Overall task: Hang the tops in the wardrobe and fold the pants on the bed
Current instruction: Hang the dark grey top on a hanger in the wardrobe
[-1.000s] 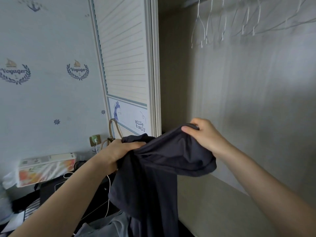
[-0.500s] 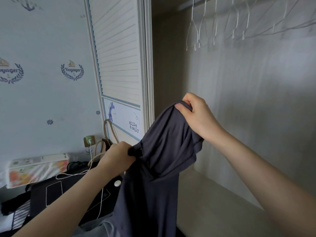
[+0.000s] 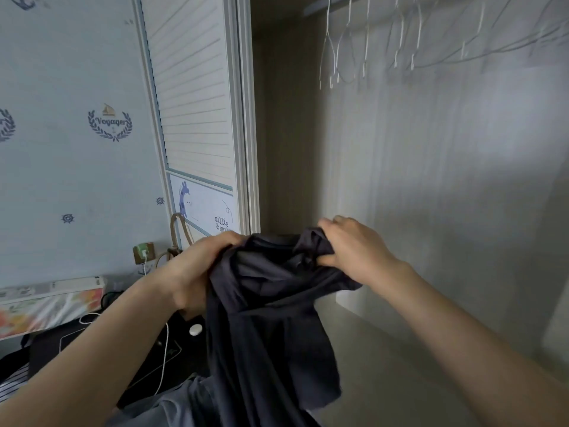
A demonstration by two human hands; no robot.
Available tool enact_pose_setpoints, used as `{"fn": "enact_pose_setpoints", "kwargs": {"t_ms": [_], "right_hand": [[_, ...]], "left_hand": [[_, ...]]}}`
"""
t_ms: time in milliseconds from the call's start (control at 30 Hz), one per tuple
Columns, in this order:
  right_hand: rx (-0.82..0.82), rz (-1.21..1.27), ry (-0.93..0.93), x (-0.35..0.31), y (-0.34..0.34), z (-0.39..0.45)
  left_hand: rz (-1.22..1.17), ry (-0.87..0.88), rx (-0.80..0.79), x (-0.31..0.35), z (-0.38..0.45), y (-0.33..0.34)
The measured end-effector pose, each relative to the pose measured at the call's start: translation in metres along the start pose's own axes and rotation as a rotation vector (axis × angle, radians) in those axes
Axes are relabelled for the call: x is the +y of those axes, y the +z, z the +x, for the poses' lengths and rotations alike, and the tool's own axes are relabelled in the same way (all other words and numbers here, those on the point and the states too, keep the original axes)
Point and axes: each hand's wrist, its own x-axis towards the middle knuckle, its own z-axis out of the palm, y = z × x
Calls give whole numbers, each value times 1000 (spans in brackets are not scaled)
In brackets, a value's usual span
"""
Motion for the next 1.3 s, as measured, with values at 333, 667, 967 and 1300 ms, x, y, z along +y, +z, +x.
{"fn": "enact_pose_setpoints", "kwargs": {"t_ms": [333,667,967,1300], "right_hand": [[-281,929,206,15,-24,-17],[362,138,414,25,-28,-23],[47,174,381,22,-16,-20],[414,249,474,33,8,-18]], "left_hand": [[895,438,684,-11,22,18],[1389,378,732,-19,22,10],[1079,41,595,-28,21,-1],[653,12,362,-24,24,24]]}}
